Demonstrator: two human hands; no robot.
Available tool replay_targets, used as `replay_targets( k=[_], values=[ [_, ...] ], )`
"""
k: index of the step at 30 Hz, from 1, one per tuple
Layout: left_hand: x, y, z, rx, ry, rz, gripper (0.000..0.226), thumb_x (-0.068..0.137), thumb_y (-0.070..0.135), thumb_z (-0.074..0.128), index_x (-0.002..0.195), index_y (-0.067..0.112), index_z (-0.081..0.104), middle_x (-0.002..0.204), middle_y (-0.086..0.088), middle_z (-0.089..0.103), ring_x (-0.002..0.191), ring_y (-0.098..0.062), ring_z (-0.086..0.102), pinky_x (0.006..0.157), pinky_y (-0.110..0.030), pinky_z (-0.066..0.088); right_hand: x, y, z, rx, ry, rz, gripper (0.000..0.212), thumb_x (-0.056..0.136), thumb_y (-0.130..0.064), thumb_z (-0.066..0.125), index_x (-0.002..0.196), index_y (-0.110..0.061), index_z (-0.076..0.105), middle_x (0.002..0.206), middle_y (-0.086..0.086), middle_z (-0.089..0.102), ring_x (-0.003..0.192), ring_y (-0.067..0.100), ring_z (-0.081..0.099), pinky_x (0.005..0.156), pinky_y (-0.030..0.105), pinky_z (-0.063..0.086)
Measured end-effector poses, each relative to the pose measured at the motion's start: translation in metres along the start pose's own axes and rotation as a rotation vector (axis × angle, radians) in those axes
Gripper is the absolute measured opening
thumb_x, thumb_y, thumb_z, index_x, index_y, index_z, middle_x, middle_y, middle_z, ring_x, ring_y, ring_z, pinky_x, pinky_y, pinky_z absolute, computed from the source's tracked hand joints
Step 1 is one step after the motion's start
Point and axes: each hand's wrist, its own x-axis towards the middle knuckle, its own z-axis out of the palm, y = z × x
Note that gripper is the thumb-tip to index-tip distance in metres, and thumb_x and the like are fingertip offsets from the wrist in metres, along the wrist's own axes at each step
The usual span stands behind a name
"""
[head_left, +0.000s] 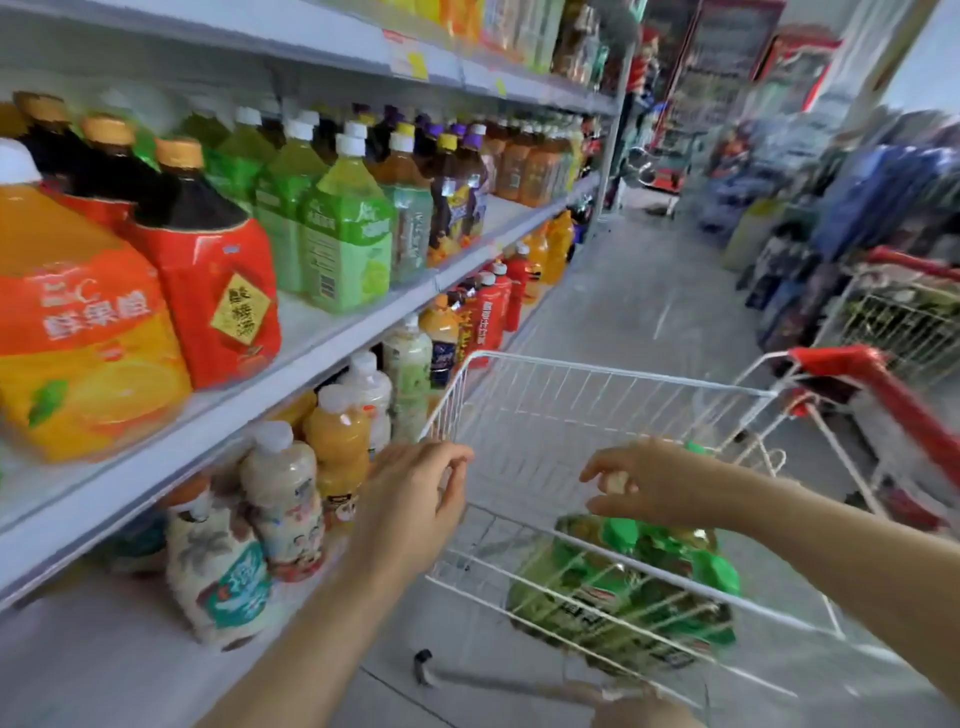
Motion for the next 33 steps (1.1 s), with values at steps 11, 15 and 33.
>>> replay_targets(
  k=[11,15,33],
  values=[
    [-0.008,0.002,0.019,-0.005,-0.083,-0.047,0.044,0.092,0.031,0.025,0.103,0.019,0.067,0.085,0.007,0.07,0.079,-0.019,0.061,0.076,-0.036,0.045,0.005,0.0,0.042,0.252,-0.062,0.104,0.016,0.082,-0.03,0.067,0.087,-0.026,0.052,0.091,-0.008,0.056,0.072,0.006,0.055,0.057,0.013,0.042],
    [-0.009,0.006,0.013,0.071,-0.123,-0.036,0.045,0.092,0.031,0.024,0.104,0.02,0.066,0.086,0.007,0.069,0.08,-0.02,0.06,0.072,-0.035,0.046,0.012,-0.009,0.048,0.394,0.119,0.141,0.011,0.081,-0.027,0.069,0.081,-0.023,0.058,0.084,-0.007,0.06,0.065,0.003,0.054,0.052,0.012,0.042],
    [0.007,0.043,-0.15,-0.232,0.088,-0.087,0.105,0.067,0.047,0.079,0.133,0.062,0.0,0.137,0.041,0.006,0.133,0.016,0.013,0.104,-0.002,0.017,-0.005,-0.174,-0.118,0.829,0.681,-0.641,0.024,0.072,-0.001,0.068,0.067,-0.024,0.063,0.059,-0.003,0.06,0.05,0.01,0.052,0.05,0.024,0.047]
  ],
)
